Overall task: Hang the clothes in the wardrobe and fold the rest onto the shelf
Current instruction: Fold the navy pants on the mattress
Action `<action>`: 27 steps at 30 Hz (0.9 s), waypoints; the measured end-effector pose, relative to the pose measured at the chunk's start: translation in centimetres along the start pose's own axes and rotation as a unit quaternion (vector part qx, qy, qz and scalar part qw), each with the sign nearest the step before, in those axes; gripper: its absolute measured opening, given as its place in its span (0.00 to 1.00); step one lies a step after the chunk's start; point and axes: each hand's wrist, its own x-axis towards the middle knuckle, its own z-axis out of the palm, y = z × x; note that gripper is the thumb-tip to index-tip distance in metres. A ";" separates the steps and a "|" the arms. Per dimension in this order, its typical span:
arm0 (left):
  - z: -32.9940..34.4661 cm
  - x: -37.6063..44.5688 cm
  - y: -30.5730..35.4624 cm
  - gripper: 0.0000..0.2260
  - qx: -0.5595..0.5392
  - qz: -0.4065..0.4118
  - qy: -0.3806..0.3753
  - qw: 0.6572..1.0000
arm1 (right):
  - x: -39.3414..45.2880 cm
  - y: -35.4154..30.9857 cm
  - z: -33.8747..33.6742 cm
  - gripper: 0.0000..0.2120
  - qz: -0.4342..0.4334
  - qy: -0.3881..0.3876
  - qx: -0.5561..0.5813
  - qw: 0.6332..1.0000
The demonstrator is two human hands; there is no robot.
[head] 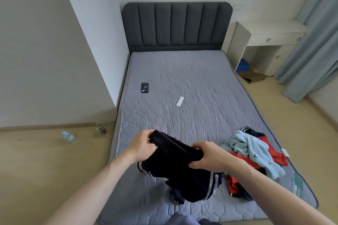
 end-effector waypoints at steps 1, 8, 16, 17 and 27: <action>0.1 0.0 -0.2 0.06 -0.017 -0.006 -0.003 1.000 | -0.1 0.7 0.5 0.13 0.015 -0.010 -0.017 1.000; 1.2 0.8 -2.5 0.08 -0.006 -0.098 -0.015 0.995 | 0.9 4.6 3.6 0.09 0.100 -0.046 -0.089 0.990; 0.7 0.4 -5.4 0.18 0.021 -0.195 -0.171 0.966 | 2.7 7.2 3.6 0.05 0.116 -0.055 -0.090 0.988; 0.6 1.0 -5.6 0.21 0.036 -0.202 -0.170 0.964 | 3.3 7.3 3.1 0.06 0.119 -0.050 -0.098 0.987; -8.8 14.9 1.1 0.18 0.212 -0.104 0.093 0.967 | 14.5 1.6 -13.3 0.06 0.075 0.100 -0.121 0.985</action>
